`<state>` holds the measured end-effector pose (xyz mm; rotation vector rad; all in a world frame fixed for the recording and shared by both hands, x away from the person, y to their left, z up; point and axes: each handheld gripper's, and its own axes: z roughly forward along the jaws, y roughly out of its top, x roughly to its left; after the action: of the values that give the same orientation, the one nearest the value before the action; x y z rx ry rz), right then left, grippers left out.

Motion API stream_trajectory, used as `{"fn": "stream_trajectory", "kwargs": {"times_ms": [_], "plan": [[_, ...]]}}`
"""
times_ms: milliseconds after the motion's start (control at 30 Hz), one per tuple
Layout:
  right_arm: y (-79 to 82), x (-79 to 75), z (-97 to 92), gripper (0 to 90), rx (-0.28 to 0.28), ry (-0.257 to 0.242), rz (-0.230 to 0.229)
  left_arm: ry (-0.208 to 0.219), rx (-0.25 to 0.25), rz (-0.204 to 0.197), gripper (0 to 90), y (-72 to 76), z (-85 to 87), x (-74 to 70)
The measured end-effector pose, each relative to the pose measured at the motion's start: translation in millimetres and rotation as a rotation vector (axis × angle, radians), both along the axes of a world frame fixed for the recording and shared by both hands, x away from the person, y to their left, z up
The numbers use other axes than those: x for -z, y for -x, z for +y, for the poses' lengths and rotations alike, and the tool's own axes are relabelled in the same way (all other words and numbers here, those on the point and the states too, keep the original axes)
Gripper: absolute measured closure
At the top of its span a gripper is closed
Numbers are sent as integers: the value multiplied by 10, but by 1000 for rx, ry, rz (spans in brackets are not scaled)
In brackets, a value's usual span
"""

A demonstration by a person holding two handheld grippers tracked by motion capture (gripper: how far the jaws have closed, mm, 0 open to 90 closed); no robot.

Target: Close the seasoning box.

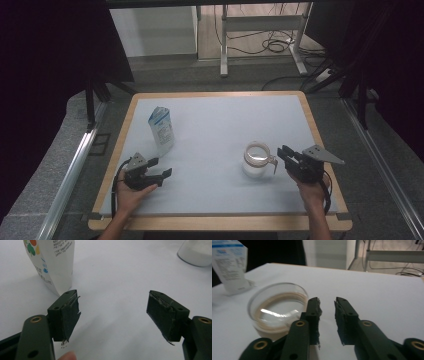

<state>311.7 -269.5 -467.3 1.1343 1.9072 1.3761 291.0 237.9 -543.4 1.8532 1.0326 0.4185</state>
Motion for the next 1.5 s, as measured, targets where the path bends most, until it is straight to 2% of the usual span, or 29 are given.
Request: {"fn": "stream_trajectory", "kwargs": {"times_ms": [100, 300, 467, 533, 733, 1033, 1500], "plan": [[-6, 63, -120, 644, 20, 11, 6, -1, 1, 3, 260, -2, 1, 4], [-54, 241, -314, 516, 45, 40, 69, -5, 6, 7, 260, -7, 1, 11], [-72, 340, -349, 453, 39, 84, 107, -14, 13, 10, 259, -6, -11, 19], [-95, 400, -369, 421, 31, 88, 141, -14, 14, 9, 259, -4, -10, 17], [-126, 510, -400, 392, 49, 113, 181, -13, 12, 13, 259, -7, 1, 20], [-142, 564, -376, 366, 43, 127, 204, -23, 13, 14, 259, -4, -3, 26], [-132, 562, -357, 348, 39, 134, 197, -28, 19, 17, 259, -8, -5, 34]]}}
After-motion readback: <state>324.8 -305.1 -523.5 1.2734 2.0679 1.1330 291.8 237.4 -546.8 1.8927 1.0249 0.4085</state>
